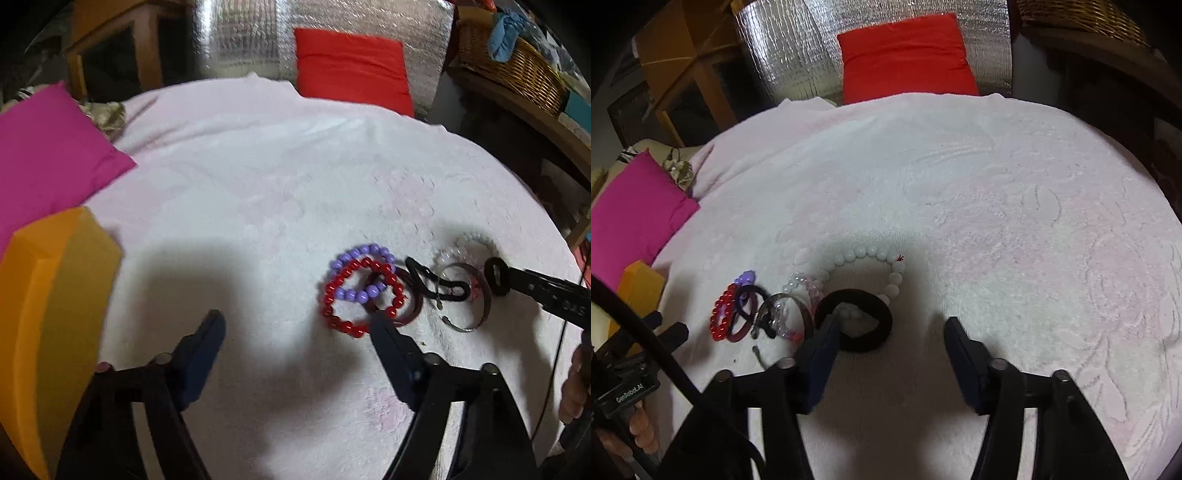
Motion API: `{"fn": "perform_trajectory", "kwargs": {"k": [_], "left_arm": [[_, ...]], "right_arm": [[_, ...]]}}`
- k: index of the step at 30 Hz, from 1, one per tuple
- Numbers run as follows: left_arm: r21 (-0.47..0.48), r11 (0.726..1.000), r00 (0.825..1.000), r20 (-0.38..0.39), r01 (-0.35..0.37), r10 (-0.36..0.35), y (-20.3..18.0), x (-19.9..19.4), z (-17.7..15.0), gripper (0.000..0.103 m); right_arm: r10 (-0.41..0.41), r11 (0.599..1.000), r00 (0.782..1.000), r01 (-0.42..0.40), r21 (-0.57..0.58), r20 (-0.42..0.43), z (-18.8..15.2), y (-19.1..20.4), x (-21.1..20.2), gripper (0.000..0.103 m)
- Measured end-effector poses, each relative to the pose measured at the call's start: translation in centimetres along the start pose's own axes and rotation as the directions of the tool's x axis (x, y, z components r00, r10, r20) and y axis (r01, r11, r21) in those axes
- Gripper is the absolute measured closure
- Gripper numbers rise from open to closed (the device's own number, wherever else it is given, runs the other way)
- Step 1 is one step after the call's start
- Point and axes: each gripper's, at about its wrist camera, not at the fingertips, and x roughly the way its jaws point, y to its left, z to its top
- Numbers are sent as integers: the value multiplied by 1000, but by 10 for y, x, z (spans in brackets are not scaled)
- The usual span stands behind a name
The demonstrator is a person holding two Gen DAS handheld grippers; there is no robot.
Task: Organize jewelry
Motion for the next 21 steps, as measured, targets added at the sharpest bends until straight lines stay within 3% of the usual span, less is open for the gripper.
{"fn": "perform_trajectory", "kwargs": {"k": [4,5,9,12,15,21], "left_arm": [[15,999,999,-5,45,-45,-8,10,4,27],[14,998,998,-11,55,-55,-10,13,5,29],[-7,995,993,-61,99,-99,-10,30,7,59],[-8,991,988,-78,132,-132,-10,38,9,80],[1,992,989,-74,126,-126,-10,38,9,91],[16,990,990,-23,137,-136,-9,18,7,93]], "right_arm": [[-27,999,1000,27,19,-11,2,-1,9,62],[-21,1000,1000,21,19,-6,3,-1,9,70],[-11,1000,1000,11,8,-5,1,2,9,87],[-4,1000,1000,4,5,6,2,3,5,88],[13,1000,999,-14,14,29,1,1,-5,88],[40,998,997,-43,37,72,0,-1,-24,88]]}}
